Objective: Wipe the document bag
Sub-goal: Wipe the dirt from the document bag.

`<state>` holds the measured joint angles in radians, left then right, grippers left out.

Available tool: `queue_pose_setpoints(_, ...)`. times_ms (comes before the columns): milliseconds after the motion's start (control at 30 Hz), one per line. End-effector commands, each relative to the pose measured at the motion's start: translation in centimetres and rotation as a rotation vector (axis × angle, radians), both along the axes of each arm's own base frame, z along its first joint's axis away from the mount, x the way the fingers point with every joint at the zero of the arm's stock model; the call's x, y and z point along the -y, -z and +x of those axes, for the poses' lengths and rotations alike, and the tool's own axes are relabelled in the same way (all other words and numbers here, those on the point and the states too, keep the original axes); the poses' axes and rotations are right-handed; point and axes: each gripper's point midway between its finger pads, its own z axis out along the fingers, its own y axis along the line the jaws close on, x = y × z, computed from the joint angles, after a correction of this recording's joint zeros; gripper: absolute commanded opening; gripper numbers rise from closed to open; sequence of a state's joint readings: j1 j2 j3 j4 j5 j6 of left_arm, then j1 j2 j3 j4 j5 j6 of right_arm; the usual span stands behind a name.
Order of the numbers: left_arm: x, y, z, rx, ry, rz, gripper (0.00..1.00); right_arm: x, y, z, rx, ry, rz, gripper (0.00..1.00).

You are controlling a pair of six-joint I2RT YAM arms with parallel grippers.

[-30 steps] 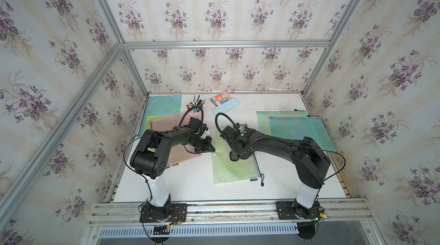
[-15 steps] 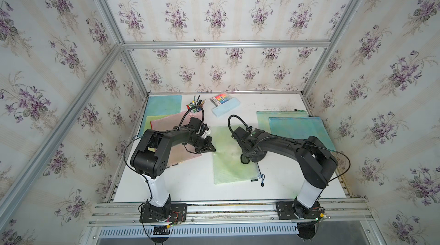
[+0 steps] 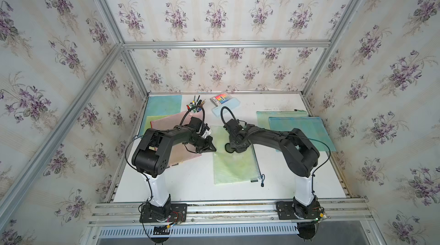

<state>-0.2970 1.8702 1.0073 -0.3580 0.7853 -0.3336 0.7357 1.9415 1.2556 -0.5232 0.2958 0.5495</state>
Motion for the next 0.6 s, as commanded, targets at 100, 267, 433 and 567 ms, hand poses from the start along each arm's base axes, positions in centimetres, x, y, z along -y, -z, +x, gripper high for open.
queue_pose_setpoints(100, 0.0, 0.1, -0.2, -0.006, 0.003, -0.008, 0.0, 5.4, -3.0, 0.4, 0.036, 0.023, -0.192, 0.12)
queue_pose_setpoints(267, 0.2, 0.0, -0.1, -0.011, -0.004, -0.012, 0.0, -7.4, -6.2, 0.3, 0.119, -0.213, 0.015, 0.13)
queue_pose_setpoints(433, 0.2, -0.3, 0.1, 0.0, -0.001, -0.008, 0.0, -9.0, -0.4, -1.1, 0.011, -0.214, -0.038, 0.13)
queue_pose_setpoints(567, 0.2, -0.5, 0.2, 0.006, -0.002, -0.005, 0.0, -0.3, 2.3, -1.3, -0.044, -0.026, -0.075, 0.13)
